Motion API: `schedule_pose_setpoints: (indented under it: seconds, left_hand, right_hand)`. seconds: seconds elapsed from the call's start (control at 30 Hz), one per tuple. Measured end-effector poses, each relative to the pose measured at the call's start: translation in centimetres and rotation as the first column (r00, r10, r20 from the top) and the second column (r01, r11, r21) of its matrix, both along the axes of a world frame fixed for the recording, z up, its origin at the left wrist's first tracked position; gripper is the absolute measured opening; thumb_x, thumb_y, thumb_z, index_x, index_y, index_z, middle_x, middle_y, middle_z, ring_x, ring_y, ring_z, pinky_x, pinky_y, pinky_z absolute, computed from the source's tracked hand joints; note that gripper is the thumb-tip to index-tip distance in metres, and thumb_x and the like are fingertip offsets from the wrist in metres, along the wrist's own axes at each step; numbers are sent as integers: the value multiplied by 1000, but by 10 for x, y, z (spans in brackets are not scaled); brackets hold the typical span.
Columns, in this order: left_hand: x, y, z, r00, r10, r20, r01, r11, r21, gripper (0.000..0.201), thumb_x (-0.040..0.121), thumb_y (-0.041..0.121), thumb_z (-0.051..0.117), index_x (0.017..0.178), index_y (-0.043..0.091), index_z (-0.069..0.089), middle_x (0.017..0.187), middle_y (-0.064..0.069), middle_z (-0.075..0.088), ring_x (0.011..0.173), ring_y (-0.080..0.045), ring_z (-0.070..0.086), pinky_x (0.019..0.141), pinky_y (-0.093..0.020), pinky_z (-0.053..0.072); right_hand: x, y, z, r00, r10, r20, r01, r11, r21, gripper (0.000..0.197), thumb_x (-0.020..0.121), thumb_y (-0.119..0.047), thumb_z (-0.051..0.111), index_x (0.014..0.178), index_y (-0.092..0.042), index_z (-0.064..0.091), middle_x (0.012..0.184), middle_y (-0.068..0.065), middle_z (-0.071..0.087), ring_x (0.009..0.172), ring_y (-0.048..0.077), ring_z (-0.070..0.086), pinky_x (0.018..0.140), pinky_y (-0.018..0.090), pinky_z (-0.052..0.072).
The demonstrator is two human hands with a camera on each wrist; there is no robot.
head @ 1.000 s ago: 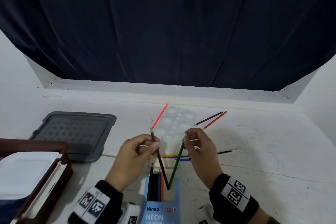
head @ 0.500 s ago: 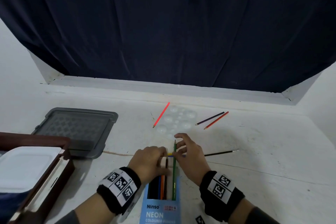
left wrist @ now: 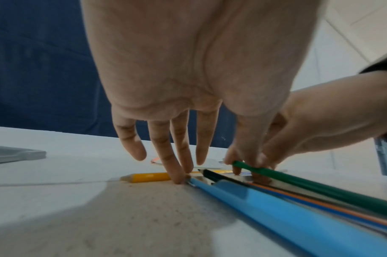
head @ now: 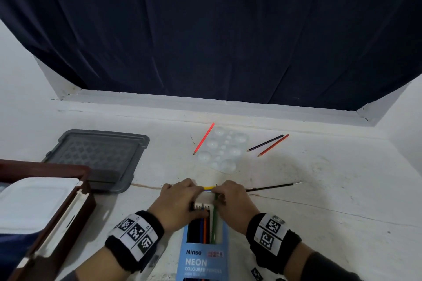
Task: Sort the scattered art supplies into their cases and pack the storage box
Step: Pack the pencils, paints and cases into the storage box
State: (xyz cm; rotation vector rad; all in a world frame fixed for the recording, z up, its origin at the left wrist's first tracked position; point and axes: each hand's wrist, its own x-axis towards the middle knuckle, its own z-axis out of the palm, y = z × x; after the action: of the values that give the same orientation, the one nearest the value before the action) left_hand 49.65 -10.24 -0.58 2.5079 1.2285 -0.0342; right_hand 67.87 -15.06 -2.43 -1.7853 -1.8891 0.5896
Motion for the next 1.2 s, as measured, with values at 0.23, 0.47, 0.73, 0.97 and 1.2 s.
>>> schedule_pose_setpoints:
  seconds: [0.23, 0.47, 0.73, 0.97, 1.2]
  left_hand:
    - [-12, 18, -4, 995, 93, -31, -90, 993, 78, 31, 98, 26, 42, 124, 33, 59, 118, 7, 49, 112, -15, 53, 85, -36, 30]
    - [-11, 33, 1, 990, 134, -33, -131, 988, 76, 26, 92, 14, 50, 108, 31, 61, 101, 11, 51, 101, -14, 55, 84, -34, 28]
    - [-23, 47, -2, 992, 111, 55, -116, 988, 104, 17, 90, 16, 56, 96, 27, 67, 89, 11, 55, 92, -16, 58, 79, -29, 43]
    - [-40, 37, 42, 882, 90, 463, -195, 964, 182, 16, 88, 7, 71, 90, 23, 74, 84, 7, 61, 78, -8, 61, 70, -10, 44]
    - [-40, -11, 101, 340, 326, 882, -327, 920, -214, 11, 79, 11, 77, 88, 18, 77, 78, -7, 73, 67, -14, 65, 63, -11, 47]
  right_hand:
    - [-7, -21, 11, 872, 181, 454, -134, 982, -133, 30, 97, -38, 51, 113, -17, 64, 119, -1, 54, 119, 23, 40, 100, 44, 35]
    - [-10, -26, 15, 865, 296, 404, -218, 949, -229, 38, 100, -36, 46, 86, -12, 71, 93, 3, 62, 96, 23, 49, 90, 42, 37]
    - [40, 1, 31, 978, 60, 200, -74, 995, 63, 19, 89, -27, 51, 83, -21, 68, 79, -6, 62, 74, 19, 60, 75, 39, 52]
    - [124, 46, 33, 908, -178, 379, 160, 984, 79, 21, 90, -19, 54, 105, -19, 68, 107, 0, 63, 105, 22, 57, 90, 38, 47]
    - [159, 80, 17, 888, -65, 455, 126, 987, -104, 39, 89, -6, 45, 119, -25, 60, 128, -5, 54, 124, 21, 47, 100, 40, 44]
